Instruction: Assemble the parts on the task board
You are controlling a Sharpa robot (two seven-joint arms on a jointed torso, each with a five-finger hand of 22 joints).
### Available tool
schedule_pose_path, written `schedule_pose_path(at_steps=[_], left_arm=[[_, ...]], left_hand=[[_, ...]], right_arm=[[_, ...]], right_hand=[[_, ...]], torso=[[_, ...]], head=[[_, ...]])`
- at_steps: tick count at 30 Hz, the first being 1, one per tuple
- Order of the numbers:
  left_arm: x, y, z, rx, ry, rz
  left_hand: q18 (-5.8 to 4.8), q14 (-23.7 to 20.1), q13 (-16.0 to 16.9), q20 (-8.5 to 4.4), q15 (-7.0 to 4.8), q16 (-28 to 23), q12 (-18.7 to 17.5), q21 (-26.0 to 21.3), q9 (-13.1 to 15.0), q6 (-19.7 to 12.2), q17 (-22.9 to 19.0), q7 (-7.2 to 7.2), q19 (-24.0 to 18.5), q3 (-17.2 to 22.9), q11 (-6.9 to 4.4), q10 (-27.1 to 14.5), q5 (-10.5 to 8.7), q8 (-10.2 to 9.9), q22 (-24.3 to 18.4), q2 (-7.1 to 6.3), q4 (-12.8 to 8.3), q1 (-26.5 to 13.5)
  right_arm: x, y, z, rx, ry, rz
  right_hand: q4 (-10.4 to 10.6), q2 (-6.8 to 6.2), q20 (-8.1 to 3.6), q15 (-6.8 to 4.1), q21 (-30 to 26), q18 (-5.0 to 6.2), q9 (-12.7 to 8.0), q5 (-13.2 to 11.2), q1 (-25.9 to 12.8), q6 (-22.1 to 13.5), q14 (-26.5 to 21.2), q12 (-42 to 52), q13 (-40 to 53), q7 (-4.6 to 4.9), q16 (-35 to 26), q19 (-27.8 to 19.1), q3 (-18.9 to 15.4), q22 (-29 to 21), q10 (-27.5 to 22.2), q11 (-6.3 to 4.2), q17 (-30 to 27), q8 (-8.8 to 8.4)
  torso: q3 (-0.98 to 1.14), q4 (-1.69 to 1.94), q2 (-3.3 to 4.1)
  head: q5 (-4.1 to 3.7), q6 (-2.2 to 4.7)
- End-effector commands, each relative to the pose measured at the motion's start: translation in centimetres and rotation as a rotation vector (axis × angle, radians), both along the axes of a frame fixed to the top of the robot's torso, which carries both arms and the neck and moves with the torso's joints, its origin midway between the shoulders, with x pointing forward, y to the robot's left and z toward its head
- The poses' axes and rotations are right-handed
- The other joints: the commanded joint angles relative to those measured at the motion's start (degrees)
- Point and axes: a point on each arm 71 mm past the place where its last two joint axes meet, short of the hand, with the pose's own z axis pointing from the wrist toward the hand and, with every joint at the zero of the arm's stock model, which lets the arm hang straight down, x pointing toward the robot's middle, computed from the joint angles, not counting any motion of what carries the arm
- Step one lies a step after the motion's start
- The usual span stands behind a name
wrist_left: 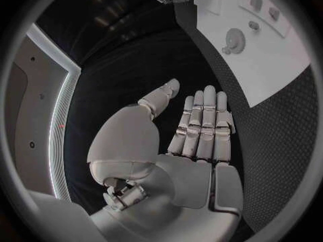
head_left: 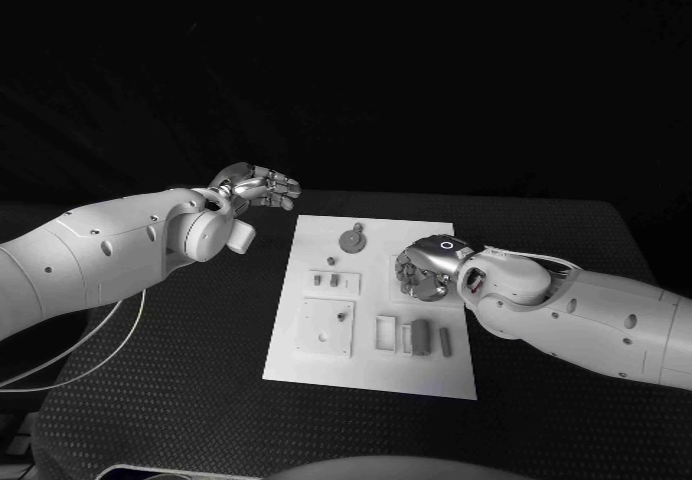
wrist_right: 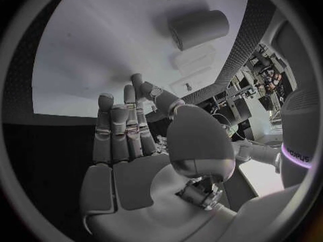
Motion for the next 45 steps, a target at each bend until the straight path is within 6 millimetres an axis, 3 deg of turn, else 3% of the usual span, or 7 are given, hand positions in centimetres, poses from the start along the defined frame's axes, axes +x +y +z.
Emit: schedule_pose_path(at_steps=[1, 18, 26, 33, 38, 45], left_arm=[[0.0, -0.2, 0.1, -0.011, -0.006, -0.013], [0.0, 0.1, 0.1, -0.009, -0.006, -0.008], [0.0, 0.1, 0.1, -0.009, -0.007, -0.006], [0.0, 0.2, 0.2, -0.008, -0.009, -0.003], [0.0, 0.0, 0.2, -0.01, -0.011, -0.007], [0.0, -0.2, 0.2, -0.01, -0.01, -0.008]], left_hand=[[-0.42, 0.39, -0.07, 0.19, 0.15, -0.29, 0.02, -0.3, -0.09, -0.16, 0.08, 0.24, 0.25, -0.19, 0.14, -0.02, 0.16, 0.19, -0.03, -0.04, 0.12, -0.51], [-0.42, 0.42, -0.13, 0.21, 0.15, -0.39, 0.02, -0.3, -0.12, -0.18, 0.2, 0.26, 0.25, -0.24, 0.15, -0.02, 0.15, 0.21, -0.03, -0.02, 0.19, -0.64], [-0.42, 0.43, -0.16, 0.2, 0.15, -0.43, 0.03, -0.3, -0.13, -0.18, 0.25, 0.26, 0.24, -0.24, 0.15, -0.02, 0.15, 0.22, -0.03, -0.01, 0.2, -0.65], [-0.42, 0.44, -0.18, 0.2, 0.15, -0.48, 0.03, -0.31, -0.13, -0.18, 0.3, 0.26, 0.24, -0.24, 0.14, -0.01, 0.16, 0.24, -0.03, -0.02, 0.18, -0.64], [-0.42, 0.45, -0.19, 0.19, 0.15, -0.5, 0.04, -0.3, -0.14, -0.18, 0.33, 0.25, 0.24, -0.23, 0.14, 0.0, 0.16, 0.24, -0.03, -0.02, 0.18, -0.63], [-0.42, 0.46, -0.2, 0.19, 0.15, -0.53, 0.05, -0.3, -0.14, -0.17, 0.36, 0.25, 0.24, -0.23, 0.13, 0.02, 0.16, 0.26, -0.02, -0.02, 0.18, -0.64]], right_arm=[[0.0, 0.2, 0.4, 0.016, -0.034, 0.006], [0.0, 0.3, 2.2, 0.043, -0.059, 0.012], [-0.2, 0.7, 4.1, 0.104, -0.077, 0.024], [-1.7, 4.2, 4.6, 0.163, -0.038, 0.104], [-2.8, 7.4, 4.5, 0.183, -0.022, 0.178], [-4.7, 10.7, 3.3, 0.189, 0.003, 0.253]], right_hand=[[-0.12, 1.3, 0.0, -0.24, 0.37, 0.44, 0.96, 0.07, 1.13, 1.18, 0.39, 0.26, 0.13, -0.54, 0.3, 0.37, 0.38, 1.09, 0.42, 0.09, 0.07, 0.61], [-0.14, 1.11, -0.16, -0.37, 0.57, 0.44, 1.09, 0.05, 1.25, 1.45, 0.62, 0.22, 0.3, -0.64, 0.45, 0.65, 0.48, 1.11, 0.71, -0.04, 0.22, 0.62], [-0.12, 1.03, -0.19, -0.4, 0.61, 0.44, 1.12, 0.05, 1.28, 1.53, 0.66, 0.21, 0.35, -0.67, 0.48, 0.7, 0.5, 1.11, 0.79, -0.07, 0.26, 0.63], [-0.1, 1.06, -0.21, -0.43, 0.64, 0.44, 1.15, 0.06, 1.3, 1.57, 0.68, 0.19, 0.38, -0.68, 0.49, 0.75, 0.54, 1.11, 0.84, -0.09, 0.29, 0.62], [-0.1, 1.13, -0.23, -0.44, 0.64, 0.44, 1.15, 0.07, 1.31, 1.55, 0.67, 0.17, 0.39, -0.68, 0.47, 0.77, 0.58, 1.1, 0.85, -0.1, 0.3, 0.59], [-0.13, 1.27, -0.25, -0.45, 0.63, 0.44, 1.16, 0.07, 1.31, 1.49, 0.64, 0.09, 0.41, -0.66, 0.44, 0.76, 0.63, 1.08, 0.81, -0.09, 0.32, 0.52]], torso=[[-0.01, 0.01, 0.0], [0.0, 0.02, 0.01], [-0.02, -0.07, 0.02], [0.07, -0.05, 0.04], [-0.07, 0.03, -0.03], [-0.06, 0.01, -0.01]], head=[[0.05, 0.04], [0.22, -0.17], [0.53, 0.03], [1.03, -0.07], [1.3, -0.23], [1.92, -0.44]])
